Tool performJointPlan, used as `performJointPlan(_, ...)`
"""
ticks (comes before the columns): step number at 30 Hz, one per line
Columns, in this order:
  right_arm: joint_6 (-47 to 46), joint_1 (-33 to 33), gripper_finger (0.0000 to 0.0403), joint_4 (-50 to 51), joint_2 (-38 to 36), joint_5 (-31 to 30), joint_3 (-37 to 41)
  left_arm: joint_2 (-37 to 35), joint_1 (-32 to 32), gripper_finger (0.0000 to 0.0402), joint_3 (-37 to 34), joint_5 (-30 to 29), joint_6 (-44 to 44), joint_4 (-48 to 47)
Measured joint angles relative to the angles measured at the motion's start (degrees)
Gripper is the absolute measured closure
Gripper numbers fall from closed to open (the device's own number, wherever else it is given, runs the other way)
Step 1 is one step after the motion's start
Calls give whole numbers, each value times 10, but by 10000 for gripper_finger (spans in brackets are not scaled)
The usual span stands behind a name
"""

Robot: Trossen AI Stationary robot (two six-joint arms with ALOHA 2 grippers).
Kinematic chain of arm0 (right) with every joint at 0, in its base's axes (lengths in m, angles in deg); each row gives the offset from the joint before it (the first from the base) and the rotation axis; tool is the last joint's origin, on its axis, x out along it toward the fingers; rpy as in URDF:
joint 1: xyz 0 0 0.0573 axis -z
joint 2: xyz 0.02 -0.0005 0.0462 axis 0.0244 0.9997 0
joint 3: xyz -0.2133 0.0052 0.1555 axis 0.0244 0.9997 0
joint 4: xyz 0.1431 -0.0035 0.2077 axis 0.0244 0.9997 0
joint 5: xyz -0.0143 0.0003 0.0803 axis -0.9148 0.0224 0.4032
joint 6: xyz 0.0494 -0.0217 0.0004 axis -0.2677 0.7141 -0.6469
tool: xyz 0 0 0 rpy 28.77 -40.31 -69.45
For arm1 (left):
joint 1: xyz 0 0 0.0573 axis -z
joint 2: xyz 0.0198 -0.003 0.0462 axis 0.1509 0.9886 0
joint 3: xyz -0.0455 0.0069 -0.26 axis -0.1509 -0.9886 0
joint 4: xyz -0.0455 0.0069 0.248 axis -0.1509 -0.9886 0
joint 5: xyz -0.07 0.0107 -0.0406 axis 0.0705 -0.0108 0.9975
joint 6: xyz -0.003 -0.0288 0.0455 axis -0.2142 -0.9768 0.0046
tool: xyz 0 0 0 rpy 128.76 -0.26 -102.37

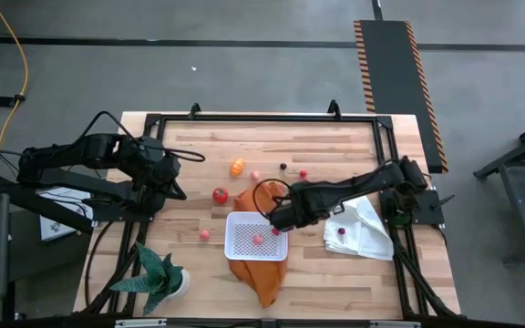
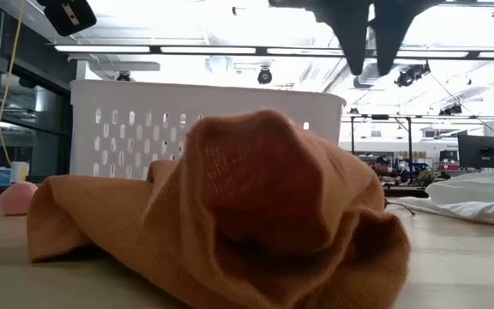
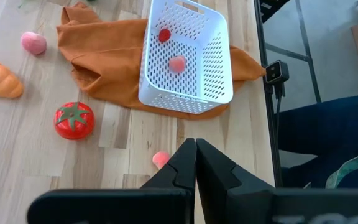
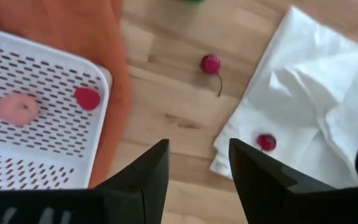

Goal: Pick and placing Produce into tupperware
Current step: Put the bottom red cherry into the white basket

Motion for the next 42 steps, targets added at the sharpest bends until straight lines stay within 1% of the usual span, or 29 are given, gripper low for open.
performJointPlan(6, -68, -31, 245, 1, -1, 12, 0, 0, 0, 401, 0, 0, 0, 0)
performJointPlan(14, -184, -83, 245, 1, -1, 15, 0, 0, 0, 401, 0, 0, 0, 0)
performJointPlan(19, -253, -114, 245, 1, -1, 28, 0, 0, 0, 401, 0, 0, 0, 0)
performJointPlan(27, -334, -151, 245, 1, -1, 42, 0, 0, 0, 401, 0, 0, 1, 0)
performJointPlan(33, -381, -174, 245, 1, -1, 42, 0, 0, 0, 401, 0, 0, 3, 0)
performJointPlan(38, -395, -185, 245, 0, 0, 35, 1, 0, 0, 401, 0, 0, 3, 1)
performJointPlan(42, -397, -186, 245, 0, -10, 31, 45, 0, 0, 401, 0, 0, 3, 2)
